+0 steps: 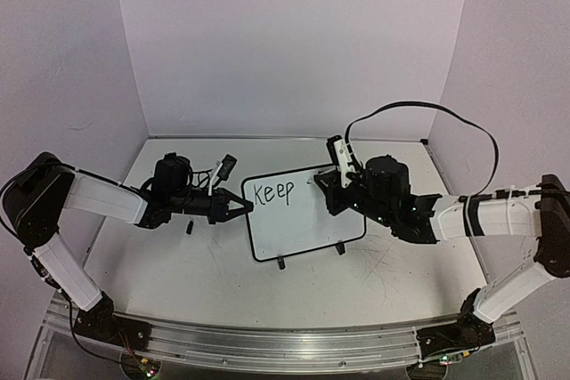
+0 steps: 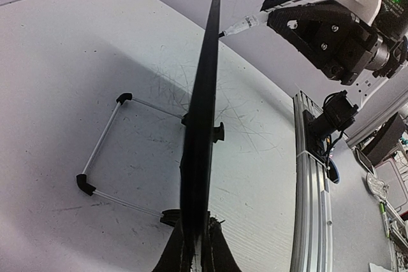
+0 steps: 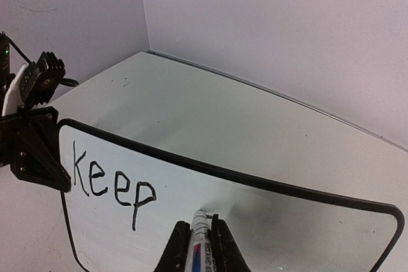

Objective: Write a sentence on the whiteboard

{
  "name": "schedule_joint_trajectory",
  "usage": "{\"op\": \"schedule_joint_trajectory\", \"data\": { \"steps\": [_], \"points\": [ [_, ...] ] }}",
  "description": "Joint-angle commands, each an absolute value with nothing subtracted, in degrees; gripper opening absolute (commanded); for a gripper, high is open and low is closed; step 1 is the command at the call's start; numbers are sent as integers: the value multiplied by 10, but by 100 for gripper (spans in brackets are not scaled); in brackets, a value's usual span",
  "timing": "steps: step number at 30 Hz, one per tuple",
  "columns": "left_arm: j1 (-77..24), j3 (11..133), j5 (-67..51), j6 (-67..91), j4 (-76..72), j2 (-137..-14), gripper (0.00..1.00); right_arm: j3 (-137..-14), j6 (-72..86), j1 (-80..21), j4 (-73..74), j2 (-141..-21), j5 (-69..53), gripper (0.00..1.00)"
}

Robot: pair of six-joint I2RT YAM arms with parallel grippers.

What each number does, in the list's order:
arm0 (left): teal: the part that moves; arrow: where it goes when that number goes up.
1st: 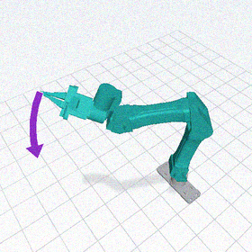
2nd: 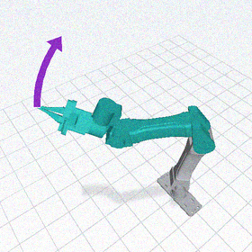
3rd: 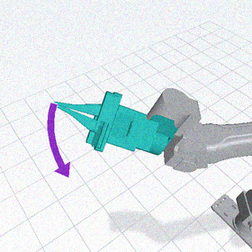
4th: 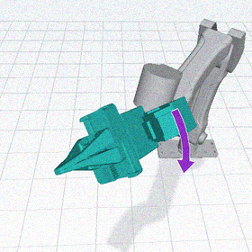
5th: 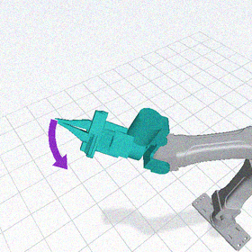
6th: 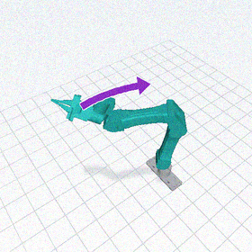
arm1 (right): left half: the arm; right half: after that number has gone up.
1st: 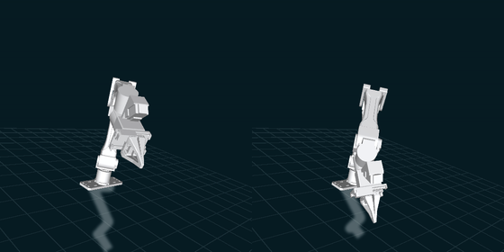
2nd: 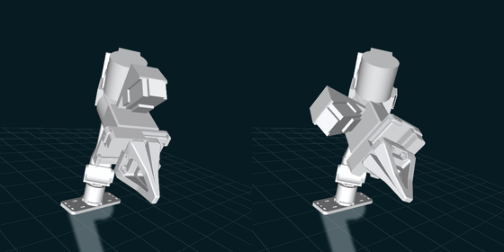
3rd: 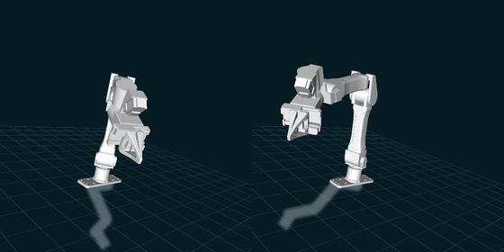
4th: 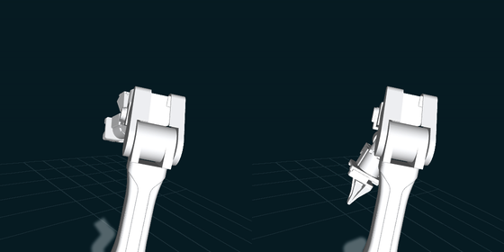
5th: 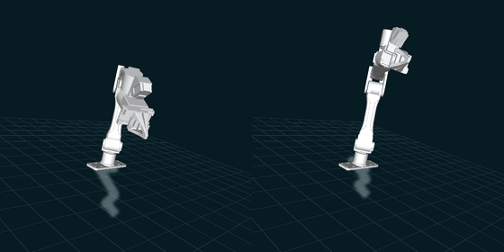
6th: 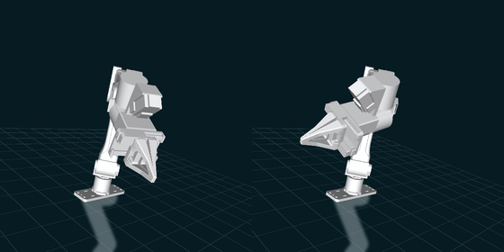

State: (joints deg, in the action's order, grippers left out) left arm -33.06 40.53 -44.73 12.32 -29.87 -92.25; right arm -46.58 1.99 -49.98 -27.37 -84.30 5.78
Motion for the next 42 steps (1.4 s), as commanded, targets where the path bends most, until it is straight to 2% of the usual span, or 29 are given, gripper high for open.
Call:
{"op": "schedule_joint_trajectory", "data": {
  "steps": [1,31,42],
  "points": [
    [-330,426,-410,98,-289,-925,0,-489,30,-501,-289,-856,54,0],
    [-331,428,-410,98,-288,-929,0,-476,46,-513,-248,-859,55,0],
    [-331,428,-409,98,-287,-930,0,-464,45,-513,-240,-842,89,0]
  ]
}}
